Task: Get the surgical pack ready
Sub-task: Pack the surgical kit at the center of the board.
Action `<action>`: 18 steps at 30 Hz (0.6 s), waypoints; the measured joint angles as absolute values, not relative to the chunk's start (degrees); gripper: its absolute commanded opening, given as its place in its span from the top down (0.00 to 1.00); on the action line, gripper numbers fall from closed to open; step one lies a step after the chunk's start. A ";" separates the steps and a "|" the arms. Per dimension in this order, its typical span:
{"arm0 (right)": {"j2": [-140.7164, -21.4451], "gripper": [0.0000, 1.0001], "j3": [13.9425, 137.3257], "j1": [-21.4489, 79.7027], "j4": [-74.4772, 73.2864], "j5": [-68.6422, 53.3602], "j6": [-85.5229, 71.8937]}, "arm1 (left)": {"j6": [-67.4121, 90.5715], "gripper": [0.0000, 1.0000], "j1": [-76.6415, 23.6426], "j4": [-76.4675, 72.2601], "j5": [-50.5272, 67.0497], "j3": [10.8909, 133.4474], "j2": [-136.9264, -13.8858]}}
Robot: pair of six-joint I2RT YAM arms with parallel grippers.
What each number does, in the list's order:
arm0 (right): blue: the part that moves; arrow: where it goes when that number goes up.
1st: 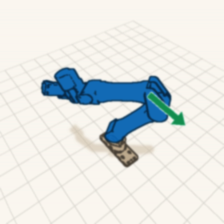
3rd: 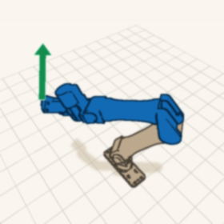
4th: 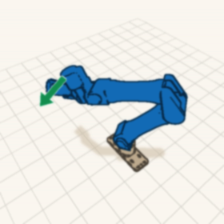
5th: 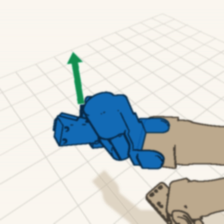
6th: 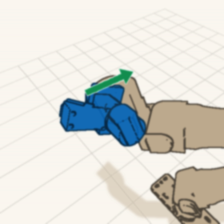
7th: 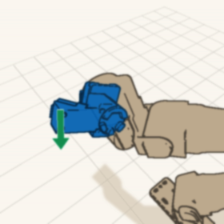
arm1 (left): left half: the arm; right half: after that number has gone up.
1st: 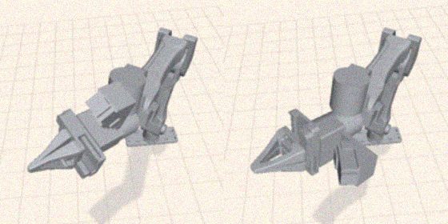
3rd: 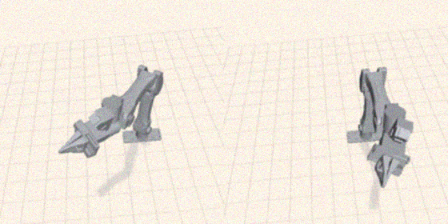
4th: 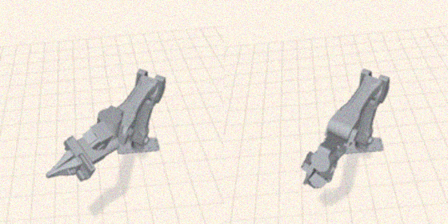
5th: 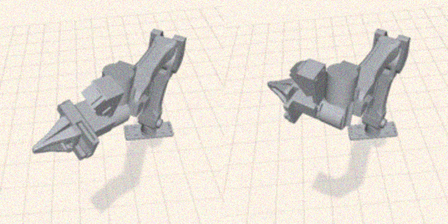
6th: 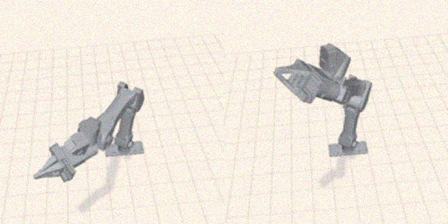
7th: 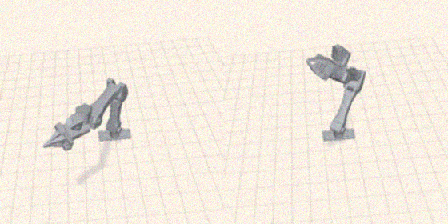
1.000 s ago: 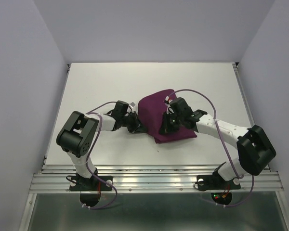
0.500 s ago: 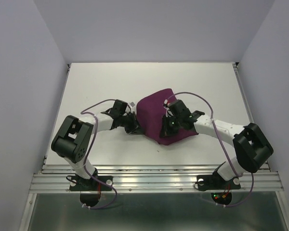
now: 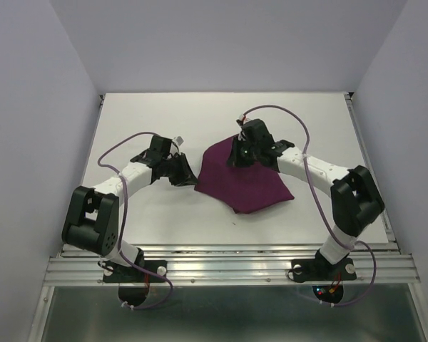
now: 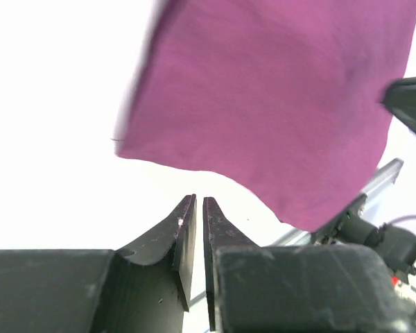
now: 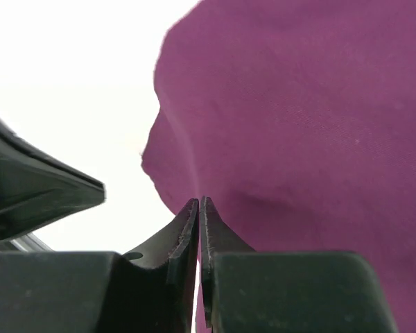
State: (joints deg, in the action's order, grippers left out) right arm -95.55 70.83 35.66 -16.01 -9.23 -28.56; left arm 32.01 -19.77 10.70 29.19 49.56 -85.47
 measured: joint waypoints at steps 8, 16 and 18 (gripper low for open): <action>-104.75 0.95 66.13 34.85 -7.49 -17.28 -33.50 | 30.44 0.81 -16.95 12.23 28.47 49.58 -85.45; -107.24 0.94 64.10 35.31 -4.56 -19.77 -35.09 | 32.56 1.00 -17.41 9.54 29.82 54.54 -91.35; -106.67 0.94 64.88 35.31 -6.22 -18.35 -34.28 | 33.12 1.00 -18.04 8.80 30.04 56.66 -93.93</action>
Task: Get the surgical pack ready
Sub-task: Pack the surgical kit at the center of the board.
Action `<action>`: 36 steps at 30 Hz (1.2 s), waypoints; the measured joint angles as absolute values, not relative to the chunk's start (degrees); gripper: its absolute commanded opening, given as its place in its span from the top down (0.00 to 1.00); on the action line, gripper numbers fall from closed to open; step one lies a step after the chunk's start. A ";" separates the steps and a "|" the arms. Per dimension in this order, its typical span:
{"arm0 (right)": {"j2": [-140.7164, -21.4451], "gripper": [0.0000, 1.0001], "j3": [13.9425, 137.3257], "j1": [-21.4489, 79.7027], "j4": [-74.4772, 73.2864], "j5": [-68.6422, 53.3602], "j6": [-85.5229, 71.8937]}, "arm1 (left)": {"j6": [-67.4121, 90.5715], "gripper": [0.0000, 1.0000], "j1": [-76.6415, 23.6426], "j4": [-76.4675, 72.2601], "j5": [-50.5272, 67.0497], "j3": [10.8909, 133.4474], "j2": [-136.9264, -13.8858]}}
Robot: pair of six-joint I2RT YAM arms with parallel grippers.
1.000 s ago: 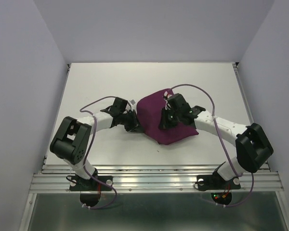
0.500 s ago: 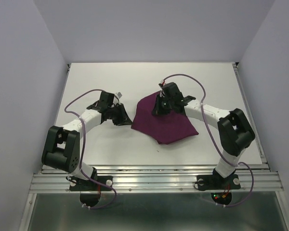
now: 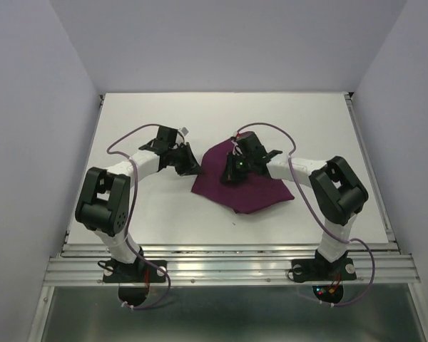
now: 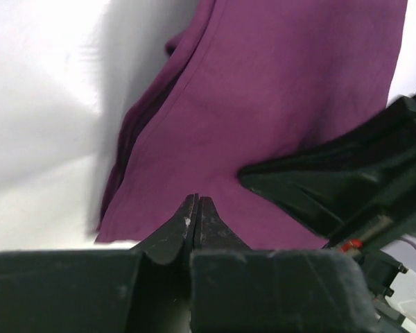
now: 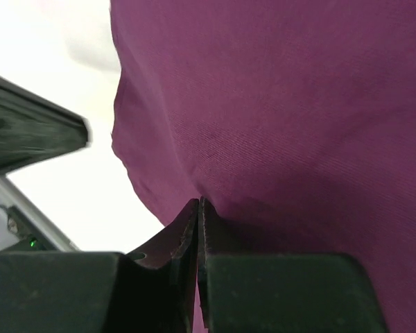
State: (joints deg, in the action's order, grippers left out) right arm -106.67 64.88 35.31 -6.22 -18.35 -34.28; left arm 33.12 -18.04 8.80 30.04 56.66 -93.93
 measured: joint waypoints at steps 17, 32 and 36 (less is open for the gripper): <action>-99.04 0.94 68.93 31.24 -9.78 -14.33 -32.71 | 39.22 1.00 -21.65 3.62 30.02 68.66 -101.10; -91.74 0.98 49.19 35.03 -8.01 -19.31 -36.80 | 41.01 1.00 -22.35 -0.60 30.79 69.34 -114.52; -92.36 0.97 47.62 35.33 -6.66 -19.03 -37.52 | 41.01 1.00 -23.11 -1.19 31.70 69.76 -116.14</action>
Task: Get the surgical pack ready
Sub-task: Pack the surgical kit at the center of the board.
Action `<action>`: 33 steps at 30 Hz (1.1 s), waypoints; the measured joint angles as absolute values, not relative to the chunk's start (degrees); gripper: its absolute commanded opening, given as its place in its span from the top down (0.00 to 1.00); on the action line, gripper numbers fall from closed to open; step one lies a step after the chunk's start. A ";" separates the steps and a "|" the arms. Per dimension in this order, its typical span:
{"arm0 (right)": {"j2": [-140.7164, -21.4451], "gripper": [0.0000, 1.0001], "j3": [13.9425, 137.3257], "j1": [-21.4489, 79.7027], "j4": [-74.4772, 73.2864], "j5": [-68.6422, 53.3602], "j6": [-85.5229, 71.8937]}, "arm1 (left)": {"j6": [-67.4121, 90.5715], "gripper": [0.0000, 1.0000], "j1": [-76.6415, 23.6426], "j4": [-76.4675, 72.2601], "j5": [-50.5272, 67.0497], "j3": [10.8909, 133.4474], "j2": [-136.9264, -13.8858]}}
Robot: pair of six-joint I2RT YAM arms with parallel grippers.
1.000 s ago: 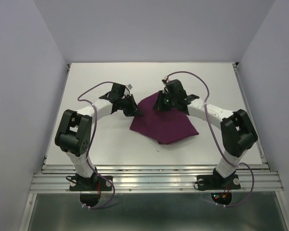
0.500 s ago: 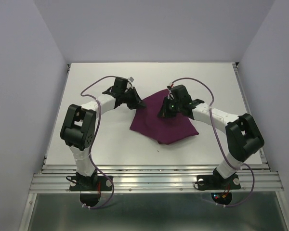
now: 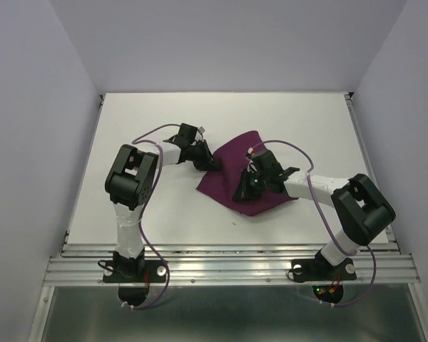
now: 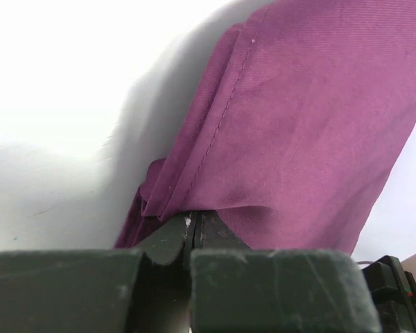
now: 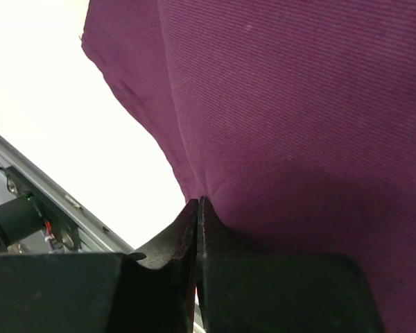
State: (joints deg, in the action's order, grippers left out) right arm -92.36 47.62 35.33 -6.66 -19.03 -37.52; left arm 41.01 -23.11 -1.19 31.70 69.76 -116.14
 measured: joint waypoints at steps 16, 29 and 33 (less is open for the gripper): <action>-80.88 0.96 51.00 35.44 -16.16 -13.56 -35.09 | 37.26 1.00 -23.62 7.70 22.50 75.37 -109.08; -83.37 0.97 38.72 36.95 -11.70 -14.52 -39.51 | 37.01 1.00 -23.81 7.70 22.83 80.75 -120.14; -82.85 0.96 39.62 36.93 -14.00 -12.58 -38.98 | 36.64 1.00 -23.92 9.02 22.04 82.32 -120.42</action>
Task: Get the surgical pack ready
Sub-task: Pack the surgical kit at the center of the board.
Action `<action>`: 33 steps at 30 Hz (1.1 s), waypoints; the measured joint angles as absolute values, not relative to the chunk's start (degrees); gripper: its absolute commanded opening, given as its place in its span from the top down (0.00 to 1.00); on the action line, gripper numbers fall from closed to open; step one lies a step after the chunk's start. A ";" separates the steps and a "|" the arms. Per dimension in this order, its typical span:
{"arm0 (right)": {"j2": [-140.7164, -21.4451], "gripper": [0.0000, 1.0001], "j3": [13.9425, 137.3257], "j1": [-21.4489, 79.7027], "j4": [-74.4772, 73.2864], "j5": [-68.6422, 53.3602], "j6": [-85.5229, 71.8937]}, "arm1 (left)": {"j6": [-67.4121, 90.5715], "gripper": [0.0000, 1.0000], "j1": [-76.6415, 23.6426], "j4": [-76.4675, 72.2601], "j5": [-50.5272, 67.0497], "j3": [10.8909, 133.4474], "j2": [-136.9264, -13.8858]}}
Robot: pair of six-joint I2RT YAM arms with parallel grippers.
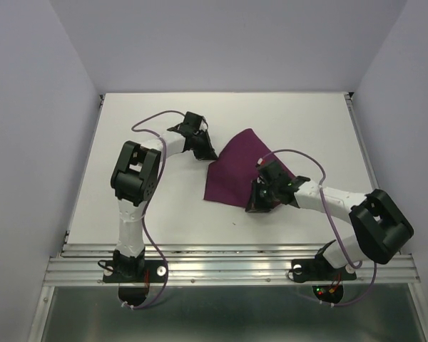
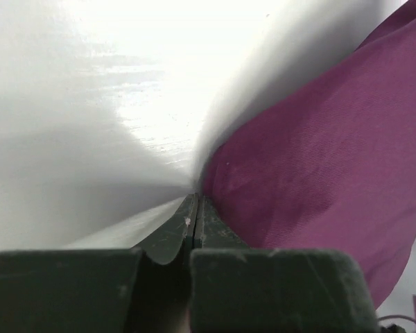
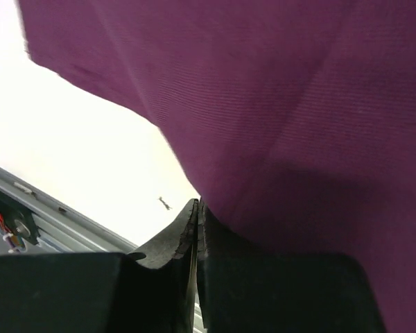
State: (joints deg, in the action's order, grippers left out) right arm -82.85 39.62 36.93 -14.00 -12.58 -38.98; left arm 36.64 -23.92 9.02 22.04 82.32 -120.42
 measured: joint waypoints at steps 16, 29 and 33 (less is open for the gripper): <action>-79.94 0.91 59.77 31.33 -22.20 -2.09 -30.92 | 34.39 1.00 -24.62 14.72 11.14 80.58 -100.99; -103.77 0.91 70.19 8.32 -23.88 4.95 -24.58 | 37.76 1.00 -34.89 11.73 15.42 72.75 -109.89; -103.37 0.91 65.43 8.36 -20.91 0.12 -25.02 | 37.50 1.00 -34.79 11.29 16.45 75.31 -113.27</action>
State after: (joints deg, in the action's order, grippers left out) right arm -103.37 65.43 8.36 -20.91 0.12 -25.02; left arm 37.50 -34.79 11.29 16.45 75.31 -113.27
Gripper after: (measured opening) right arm 0.095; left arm 0.058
